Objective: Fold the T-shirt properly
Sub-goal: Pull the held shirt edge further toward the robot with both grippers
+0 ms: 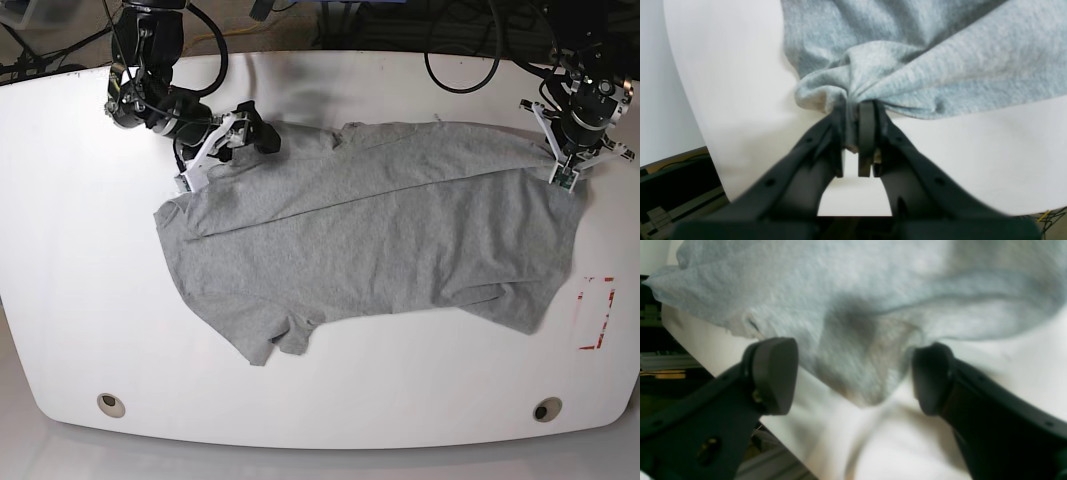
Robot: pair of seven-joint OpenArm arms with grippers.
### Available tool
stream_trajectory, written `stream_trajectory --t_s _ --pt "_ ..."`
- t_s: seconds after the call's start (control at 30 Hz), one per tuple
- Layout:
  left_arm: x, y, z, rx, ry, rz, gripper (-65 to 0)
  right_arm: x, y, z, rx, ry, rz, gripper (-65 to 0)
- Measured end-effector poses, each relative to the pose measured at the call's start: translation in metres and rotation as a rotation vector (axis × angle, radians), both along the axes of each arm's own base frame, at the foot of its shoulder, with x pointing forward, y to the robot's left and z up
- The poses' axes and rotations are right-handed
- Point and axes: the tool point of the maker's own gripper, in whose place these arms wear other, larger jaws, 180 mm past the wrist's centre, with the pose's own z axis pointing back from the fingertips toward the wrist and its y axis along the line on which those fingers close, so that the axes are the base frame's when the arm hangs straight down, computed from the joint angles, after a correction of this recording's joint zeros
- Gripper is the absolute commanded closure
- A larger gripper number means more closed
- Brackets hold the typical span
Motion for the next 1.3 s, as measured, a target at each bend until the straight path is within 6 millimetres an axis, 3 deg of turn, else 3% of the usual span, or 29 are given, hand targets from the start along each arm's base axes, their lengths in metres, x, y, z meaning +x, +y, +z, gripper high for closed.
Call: stream_trajectory --t_s 0.07,0.13,0.3,0.37,0.7,0.87,1.0,1.13,1.3 --pt "0.0 0.0 0.0 0.0 0.0 0.0 0.0 0.003 0.003 0.0 -0.007 -0.004 0.001 -48.2" --pt "0.0 0.0 0.0 0.0 0.0 0.0 0.0 0.005 0.006 -0.002 -0.024 -0.002 0.003 -40.1" --pt "0.0 0.0 0.0 0.0 0.0 0.001 0.0 0.002 0.004 -0.01 -0.068 0.021 0.008 -9.0" --pt "0.0 0.0 0.0 0.0 -0.001 0.001 0.0 -0.002 0.002 -0.013 -0.078 0.034 0.006 -1.0" --pt "-0.001 -0.001 -0.001 -0.006 0.002 0.004 0.0 -0.031 -0.017 -0.011 -0.17 0.054 0.038 0.0" --pt "-0.008 -0.003 -0.006 -0.012 0.019 0.002 0.0 -0.044 -0.022 0.012 -0.228 -0.011 0.081 0.0" --pt "-0.025 -0.006 -0.017 -0.025 0.068 0.007 0.0 -0.064 -0.027 0.019 -0.252 -0.008 0.092 0.0" --pt "-0.047 -0.017 -0.032 -0.063 0.118 0.024 0.0 -0.082 -0.046 0.017 -0.242 0.038 0.022 0.0" --pt "-0.081 -0.019 -0.046 -0.07 0.205 0.028 0.0 -0.096 -0.066 0.029 -0.167 0.034 -0.069 0.0"
